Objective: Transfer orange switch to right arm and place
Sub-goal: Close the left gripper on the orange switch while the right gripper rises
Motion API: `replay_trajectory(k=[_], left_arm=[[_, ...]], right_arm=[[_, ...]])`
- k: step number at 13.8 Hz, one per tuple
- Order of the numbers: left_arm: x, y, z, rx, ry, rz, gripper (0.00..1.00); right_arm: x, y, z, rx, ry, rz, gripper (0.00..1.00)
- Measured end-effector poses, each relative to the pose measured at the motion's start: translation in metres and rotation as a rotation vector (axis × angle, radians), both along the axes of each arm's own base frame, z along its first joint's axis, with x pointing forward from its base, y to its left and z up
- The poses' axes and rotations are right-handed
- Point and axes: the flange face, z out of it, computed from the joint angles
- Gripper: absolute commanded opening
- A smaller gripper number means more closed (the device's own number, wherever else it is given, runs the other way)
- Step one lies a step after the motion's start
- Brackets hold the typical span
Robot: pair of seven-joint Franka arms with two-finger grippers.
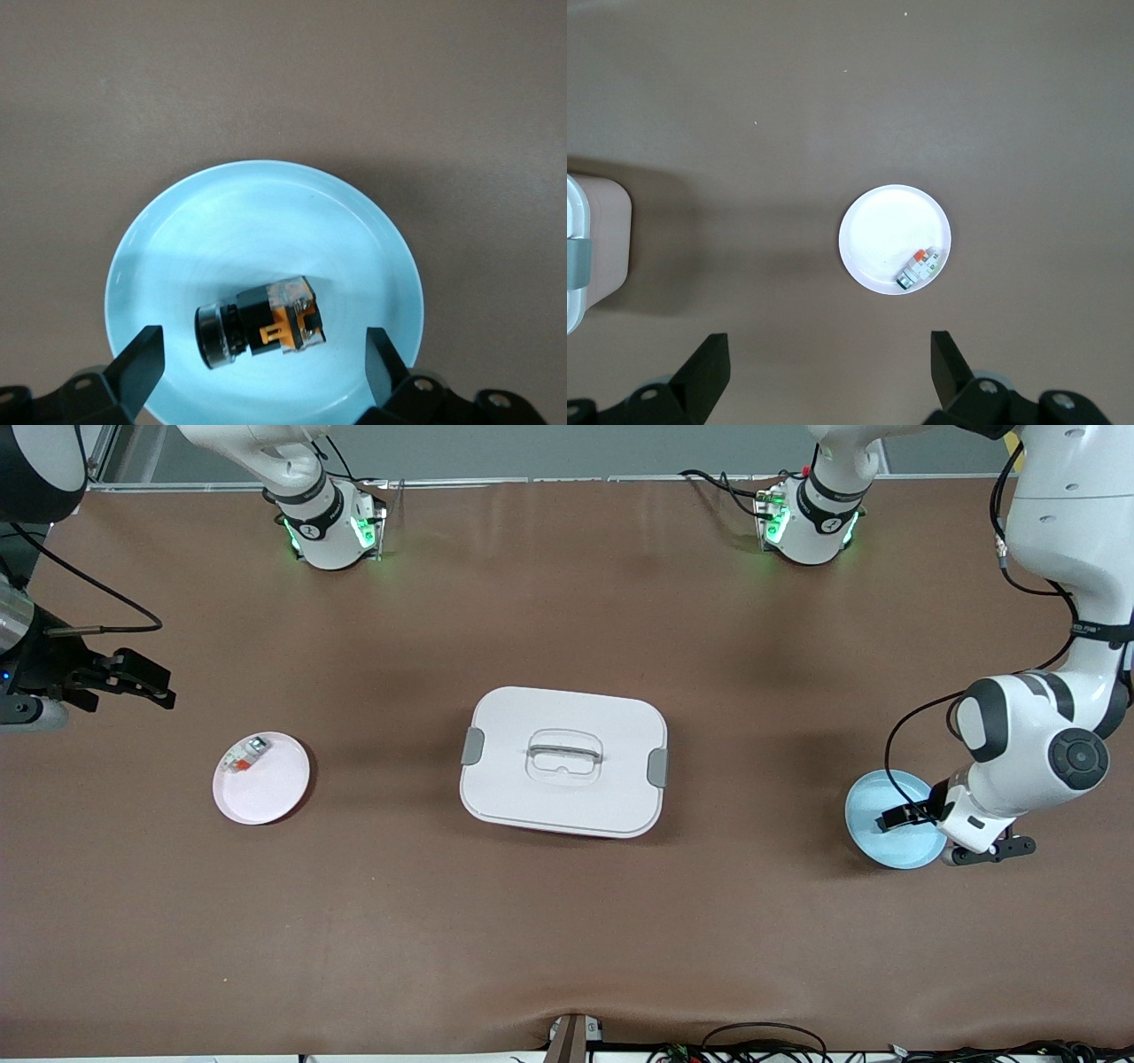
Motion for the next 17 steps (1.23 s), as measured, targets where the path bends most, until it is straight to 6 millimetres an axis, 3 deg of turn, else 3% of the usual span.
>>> replay_trajectory(k=[4,7,13,17], left_arm=[[-0.003,0.006,-0.023,0.000,0.023,0.024,1.00],[-0.004,0.005,-0.026,0.000,0.028,0.052,1.00],[-0.005,0.005,-0.040,-0.002,0.035,0.059,1.00],[-0.004,0.005,-0.041,-0.002,0.026,0.061,1.00]], right_arm=[[0.000,0.003,0.000,0.000,0.001,0.006,1.00],[-0.002,0.028,0.003,0.000,0.001,0.048,1.00],[-0.017,0.100,0.000,-0.007,0.049,0.022,1.00],[-0.039,0.178,-0.001,-0.016,0.059,-0.035,1.00]])
